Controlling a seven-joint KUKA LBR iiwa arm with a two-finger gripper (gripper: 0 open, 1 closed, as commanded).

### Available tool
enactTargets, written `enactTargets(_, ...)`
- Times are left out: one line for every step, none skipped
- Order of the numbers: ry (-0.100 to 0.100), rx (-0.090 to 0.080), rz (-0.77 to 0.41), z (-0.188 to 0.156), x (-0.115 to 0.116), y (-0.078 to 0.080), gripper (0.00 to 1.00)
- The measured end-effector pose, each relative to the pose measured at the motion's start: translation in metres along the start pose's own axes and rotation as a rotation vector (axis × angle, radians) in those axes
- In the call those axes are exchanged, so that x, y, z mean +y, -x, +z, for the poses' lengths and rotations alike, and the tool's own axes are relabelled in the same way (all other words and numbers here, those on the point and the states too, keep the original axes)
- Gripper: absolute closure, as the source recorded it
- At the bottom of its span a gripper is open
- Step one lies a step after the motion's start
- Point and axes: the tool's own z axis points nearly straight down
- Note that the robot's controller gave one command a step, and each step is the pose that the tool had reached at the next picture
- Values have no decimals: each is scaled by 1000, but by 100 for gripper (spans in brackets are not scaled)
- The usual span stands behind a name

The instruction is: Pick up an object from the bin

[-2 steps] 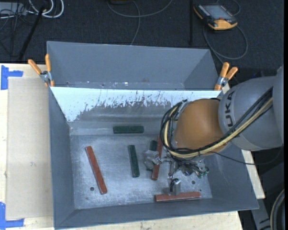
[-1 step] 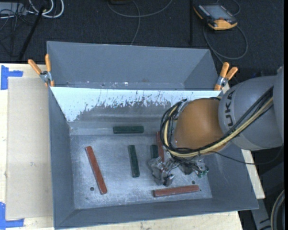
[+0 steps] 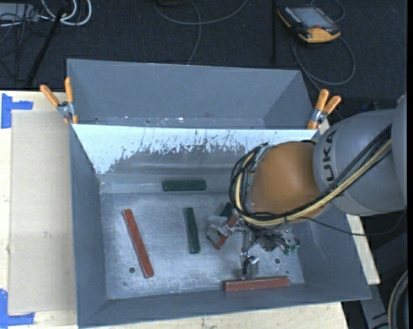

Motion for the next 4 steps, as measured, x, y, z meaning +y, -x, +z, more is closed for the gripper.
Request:
enactTargets(-1, -1, 114, -24, -28, 40, 0)
enactTargets(-1, 0, 59, 2, -71, 64, 0)
enactTargets(1, 1, 60, 1, -70, 63, 100)
enactTargets(-3, -2, -411, -133, -107, 43, 100)
